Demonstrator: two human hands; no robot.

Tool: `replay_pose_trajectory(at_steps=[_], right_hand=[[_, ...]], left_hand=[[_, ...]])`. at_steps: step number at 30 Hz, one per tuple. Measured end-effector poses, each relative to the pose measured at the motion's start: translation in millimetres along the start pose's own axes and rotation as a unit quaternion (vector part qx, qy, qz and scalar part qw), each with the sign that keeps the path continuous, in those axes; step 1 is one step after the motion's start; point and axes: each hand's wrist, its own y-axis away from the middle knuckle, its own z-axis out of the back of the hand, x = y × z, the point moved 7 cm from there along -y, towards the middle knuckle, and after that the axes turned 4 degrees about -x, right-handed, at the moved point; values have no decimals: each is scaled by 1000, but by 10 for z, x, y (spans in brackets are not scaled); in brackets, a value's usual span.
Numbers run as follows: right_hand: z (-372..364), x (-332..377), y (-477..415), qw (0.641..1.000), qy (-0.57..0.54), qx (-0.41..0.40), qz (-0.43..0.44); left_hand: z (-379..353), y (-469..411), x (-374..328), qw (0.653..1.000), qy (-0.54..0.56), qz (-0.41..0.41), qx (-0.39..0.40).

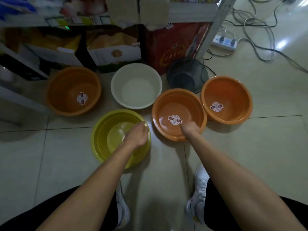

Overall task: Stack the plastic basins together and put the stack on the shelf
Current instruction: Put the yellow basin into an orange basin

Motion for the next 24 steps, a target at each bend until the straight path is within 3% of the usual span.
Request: replay_pose_trajectory(at_steps=[3,6,10,14,19,24], right_hand=[[-151,-404,-238,990,-99,2,-104],[-421,-683,-263,955,-231,64,-176],[-678,-824,-367,907,-356,91,-203],[-752,-938,-497,904,-375,62,-195],[-634,-978,-357,905,-395,31,-158],[-598,-1101,-54,903,-400,22,-156]], left_hand=[[-133,20,36,1000,-13,2,7],[-231,-13,111,1000,-11,2,18],[-192,-61,159,1000,4,10,12],[-193,-3,291,999,5,37,15],[-135,183,850,985,62,157,-28],[33,487,1470,936,109,321,-96]])
